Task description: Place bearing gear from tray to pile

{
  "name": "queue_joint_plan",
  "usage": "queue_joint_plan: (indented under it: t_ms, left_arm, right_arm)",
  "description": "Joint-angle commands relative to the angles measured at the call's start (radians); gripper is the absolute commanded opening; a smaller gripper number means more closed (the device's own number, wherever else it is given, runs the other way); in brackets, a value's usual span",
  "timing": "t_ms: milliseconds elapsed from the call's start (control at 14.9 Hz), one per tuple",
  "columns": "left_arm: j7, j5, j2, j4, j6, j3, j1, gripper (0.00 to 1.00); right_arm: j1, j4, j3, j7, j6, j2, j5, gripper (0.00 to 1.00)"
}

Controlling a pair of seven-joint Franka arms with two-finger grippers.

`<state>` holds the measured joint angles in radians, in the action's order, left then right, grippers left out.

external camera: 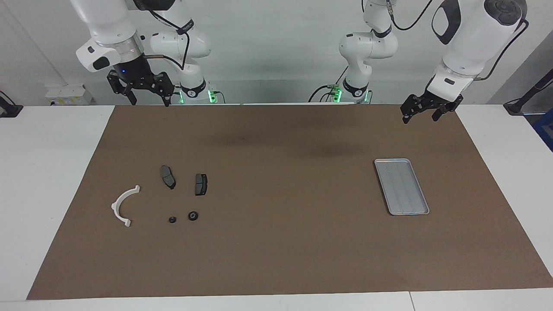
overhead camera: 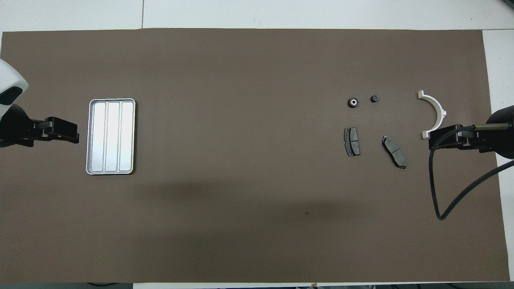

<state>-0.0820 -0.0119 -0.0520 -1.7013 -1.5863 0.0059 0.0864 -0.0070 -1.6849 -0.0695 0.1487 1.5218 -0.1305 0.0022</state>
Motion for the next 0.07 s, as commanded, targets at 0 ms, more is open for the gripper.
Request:
queue_joint_plan:
  t_ms: [0]
  left_arm:
    - [-0.012, 0.010, -0.028, -0.032, -0.018, 0.006, 0.007, 1.00]
  right_arm:
    - [-0.014, -0.001, -0.009, -0.021, 0.014, -0.003, -0.011, 1.00]
